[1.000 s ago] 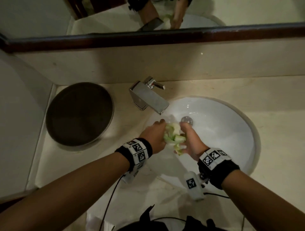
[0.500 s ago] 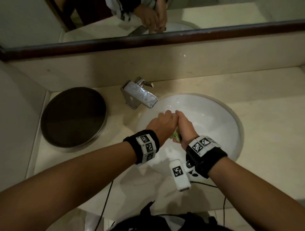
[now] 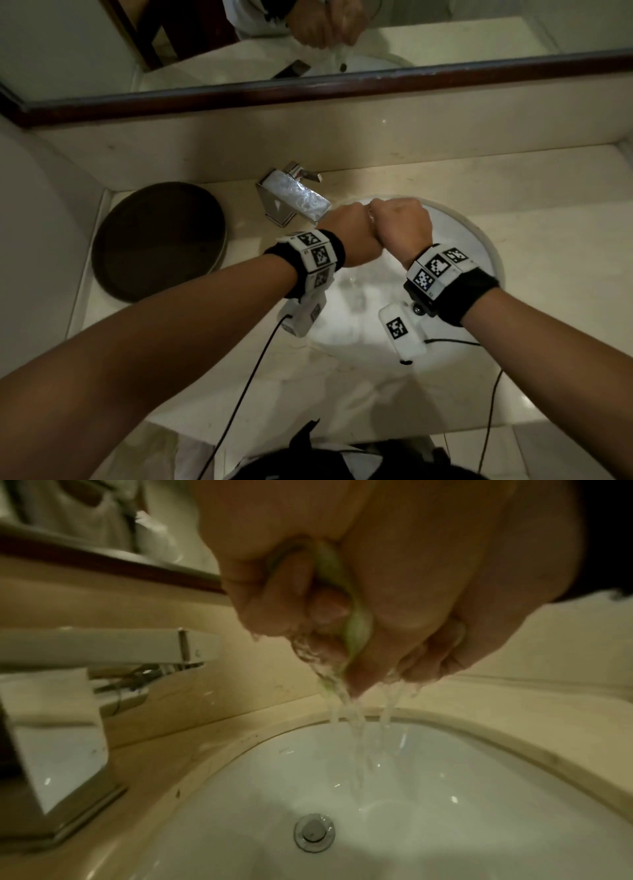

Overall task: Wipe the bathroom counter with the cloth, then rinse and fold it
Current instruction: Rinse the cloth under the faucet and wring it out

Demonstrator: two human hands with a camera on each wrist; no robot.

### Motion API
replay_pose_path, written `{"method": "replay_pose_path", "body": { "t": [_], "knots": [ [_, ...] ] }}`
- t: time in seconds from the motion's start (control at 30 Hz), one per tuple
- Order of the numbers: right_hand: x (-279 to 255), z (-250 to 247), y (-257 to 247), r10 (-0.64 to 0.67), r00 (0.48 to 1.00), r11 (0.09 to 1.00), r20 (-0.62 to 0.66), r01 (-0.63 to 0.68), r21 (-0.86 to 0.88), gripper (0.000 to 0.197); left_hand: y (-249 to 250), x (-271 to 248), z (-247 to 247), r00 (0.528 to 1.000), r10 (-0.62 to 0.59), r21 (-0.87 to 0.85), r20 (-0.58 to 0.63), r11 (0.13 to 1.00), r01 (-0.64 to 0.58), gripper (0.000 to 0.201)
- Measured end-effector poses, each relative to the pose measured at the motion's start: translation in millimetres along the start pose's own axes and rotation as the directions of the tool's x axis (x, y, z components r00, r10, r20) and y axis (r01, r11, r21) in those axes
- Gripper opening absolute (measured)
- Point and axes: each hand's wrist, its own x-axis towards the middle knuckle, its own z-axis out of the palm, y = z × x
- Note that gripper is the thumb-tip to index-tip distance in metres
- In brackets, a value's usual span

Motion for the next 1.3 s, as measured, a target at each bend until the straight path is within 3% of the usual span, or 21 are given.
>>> {"method": "replay_pose_path", "body": {
  "t": [0.13, 0.27, 0.47, 0.53, 0.67, 0.8, 0.87, 0.97, 1.07, 1.17, 1.23, 1.3],
  "knots": [
    [0, -7, -12, -0.085, 0.996, 0.996, -0.005, 0.085, 0.013, 0.042, -5, 5, -5, 0.998, -0.01, -0.206, 0.056, 0.978, 0.022, 0.015],
    [-1, -10, -14, -0.172, 0.985, 0.984, 0.029, 0.173, -0.038, 0.043, -6, 1, -11, 0.986, 0.008, -0.453, 0.168, 0.888, 0.071, 0.015],
    [-5, -8, -6, -0.145, 0.989, 0.989, -0.017, 0.144, -0.023, 0.041, -8, -3, -12, 0.958, 0.022, -0.524, 0.287, 0.841, 0.138, 0.023],
    [-5, -8, -6, -0.147, 0.989, 0.989, -0.024, 0.147, -0.003, 0.042, -10, -5, -8, 0.945, 0.001, -0.61, 0.328, 0.764, 0.21, 0.027],
    [-5, -7, -2, -0.152, 0.988, 0.987, 0.015, 0.151, 0.049, 0.031, -22, -10, 0, 0.874, 0.052, -0.766, 0.483, 0.509, 0.393, 0.055],
    [-8, 2, 4, -0.183, 0.976, 0.973, 0.118, 0.163, 0.162, 0.017, -34, -16, 4, 0.808, 0.124, -0.772, 0.577, 0.407, 0.489, 0.039],
    [-9, 6, 4, -0.178, 0.971, 0.964, 0.16, 0.139, 0.226, 0.015, -38, -18, 7, 0.809, 0.131, -0.789, 0.572, 0.357, 0.5, 0.034],
    [-9, 6, 11, -0.184, 0.955, 0.932, 0.233, 0.095, 0.349, 0.009, -42, -17, 13, 0.882, 0.036, -0.81, 0.469, 0.415, 0.414, 0.03],
    [-9, 4, 16, -0.138, 0.954, 0.886, 0.266, -0.001, 0.463, 0.018, -44, -12, 16, 0.951, -0.091, -0.696, 0.297, 0.661, 0.28, 0.034],
    [-11, 3, 13, 0.064, 0.958, 0.858, 0.28, -0.196, 0.475, 0.009, -45, -9, 24, 0.993, -0.059, -0.483, 0.1, 0.87, 0.1, 0.038],
    [-10, 3, 18, 0.24, 0.871, 0.757, 0.428, -0.444, 0.479, 0.032, -45, -11, 31, 0.999, -0.029, -0.361, 0.014, 0.932, 0.032, 0.039],
    [-11, 3, 27, 0.303, 0.729, 0.632, 0.613, -0.636, 0.443, 0.059, -46, -16, 39, 1.0, 0.02, -0.269, -0.009, 0.963, -0.021, 0.038]
  ]
}}
